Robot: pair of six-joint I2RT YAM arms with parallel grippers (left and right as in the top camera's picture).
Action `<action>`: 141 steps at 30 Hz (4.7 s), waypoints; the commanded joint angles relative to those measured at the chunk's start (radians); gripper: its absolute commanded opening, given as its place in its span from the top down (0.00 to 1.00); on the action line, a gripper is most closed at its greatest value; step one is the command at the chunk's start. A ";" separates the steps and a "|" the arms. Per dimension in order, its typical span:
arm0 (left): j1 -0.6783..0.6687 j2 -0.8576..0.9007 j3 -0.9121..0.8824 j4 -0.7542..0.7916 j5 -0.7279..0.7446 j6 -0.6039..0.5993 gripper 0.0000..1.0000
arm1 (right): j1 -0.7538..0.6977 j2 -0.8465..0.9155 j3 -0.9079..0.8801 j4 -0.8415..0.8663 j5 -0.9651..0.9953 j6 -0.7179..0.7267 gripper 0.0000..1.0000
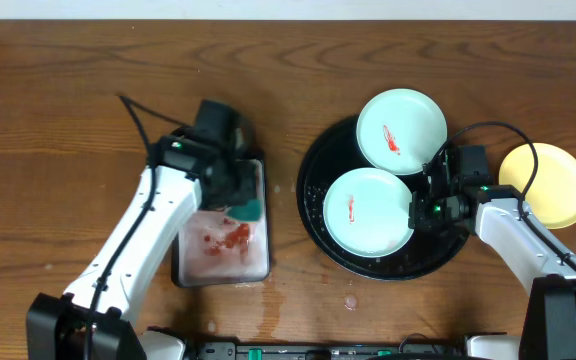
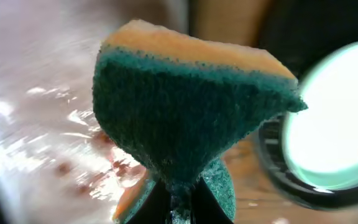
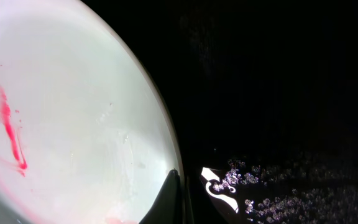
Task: Clean dirty plates on tray and stack at the side
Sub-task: 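Grasp the sponge with the left gripper and lift it toward the plate, then scrub the pale green plate with the sponge while right gripper holds it, then return the sponge to the soapy tray with the left gripper, then lift the pale green plate with the right gripper and stack it on yellow plate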
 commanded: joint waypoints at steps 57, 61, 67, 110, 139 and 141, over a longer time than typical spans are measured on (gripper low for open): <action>-0.557 0.604 0.180 0.488 0.361 -0.110 0.92 | -0.004 -0.016 0.018 -0.021 -0.013 -0.033 0.99; -0.563 0.604 0.179 0.465 0.348 -0.095 0.92 | -0.004 -0.016 0.018 -0.025 -0.013 -0.033 0.99; -0.504 0.603 0.182 0.358 0.133 -0.153 0.93 | -0.004 -0.016 0.018 -0.027 -0.013 -0.033 0.99; 0.029 0.104 0.017 -0.092 -0.159 -0.058 0.71 | 0.060 -0.122 0.067 -0.116 0.022 -0.060 0.65; 0.029 -0.245 0.068 -0.155 -0.156 -0.058 0.16 | 0.298 -0.404 0.128 -0.161 0.689 -0.037 0.99; 0.029 -0.245 0.068 -0.155 -0.156 -0.058 0.16 | 0.354 -0.431 0.128 -0.158 0.810 -0.037 0.99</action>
